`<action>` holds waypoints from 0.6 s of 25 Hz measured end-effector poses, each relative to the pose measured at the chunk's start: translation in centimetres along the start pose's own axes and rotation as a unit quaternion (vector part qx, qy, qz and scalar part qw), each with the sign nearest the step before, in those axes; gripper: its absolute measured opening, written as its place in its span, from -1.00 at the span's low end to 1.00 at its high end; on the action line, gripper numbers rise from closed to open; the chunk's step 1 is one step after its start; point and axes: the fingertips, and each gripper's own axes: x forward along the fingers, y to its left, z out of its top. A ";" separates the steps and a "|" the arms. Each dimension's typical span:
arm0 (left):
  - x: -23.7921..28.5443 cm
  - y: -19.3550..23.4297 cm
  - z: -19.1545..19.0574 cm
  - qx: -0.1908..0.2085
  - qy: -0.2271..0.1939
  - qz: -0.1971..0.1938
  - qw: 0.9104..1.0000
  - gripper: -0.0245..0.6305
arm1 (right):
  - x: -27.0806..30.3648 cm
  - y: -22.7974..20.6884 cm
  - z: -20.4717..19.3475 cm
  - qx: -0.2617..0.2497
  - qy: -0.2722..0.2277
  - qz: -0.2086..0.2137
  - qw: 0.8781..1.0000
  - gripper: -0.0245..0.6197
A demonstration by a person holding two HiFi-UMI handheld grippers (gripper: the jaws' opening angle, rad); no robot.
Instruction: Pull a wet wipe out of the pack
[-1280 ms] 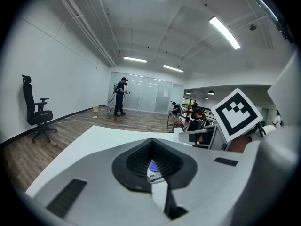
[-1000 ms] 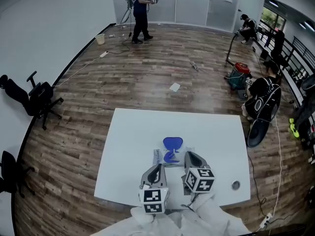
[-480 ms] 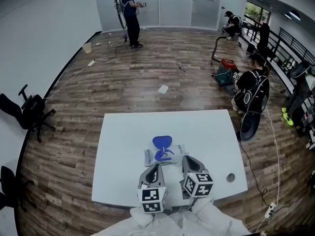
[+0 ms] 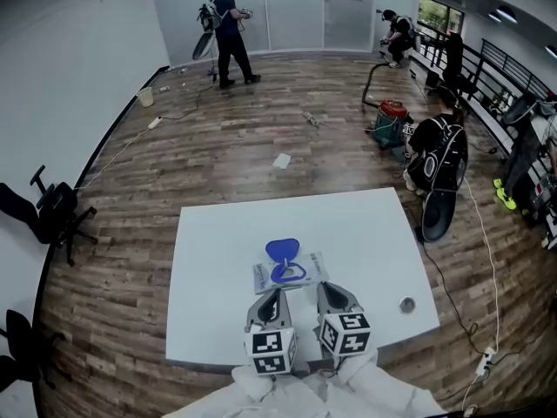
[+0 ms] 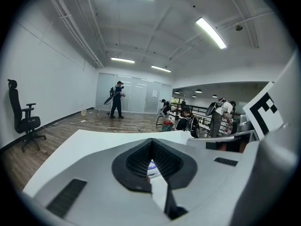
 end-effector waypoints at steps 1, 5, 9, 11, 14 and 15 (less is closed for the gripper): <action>0.0 0.2 0.1 0.000 0.000 0.001 1.000 -0.93 | 0.0 0.2 0.1 0.001 0.000 0.002 1.000 -0.88; -0.1 0.7 0.2 0.001 -0.001 0.005 1.000 -0.93 | 0.1 0.8 0.2 0.001 -0.003 0.005 1.000 -0.88; 0.1 0.8 0.3 0.002 -0.003 0.005 1.000 -0.93 | 0.2 0.8 0.1 -0.001 -0.001 0.004 1.000 -0.88; 0.2 0.9 0.4 0.003 -0.003 0.005 1.000 -0.93 | 0.3 0.8 0.0 -0.003 0.002 0.003 1.000 -0.88; 0.2 1.3 0.5 0.002 -0.005 0.007 1.000 -0.93 | 0.6 1.2 0.1 -0.007 0.003 0.005 1.000 -0.88; 0.3 1.4 0.6 0.002 -0.005 0.008 1.000 -0.93 | 0.7 1.3 0.1 -0.008 0.004 0.006 1.000 -0.88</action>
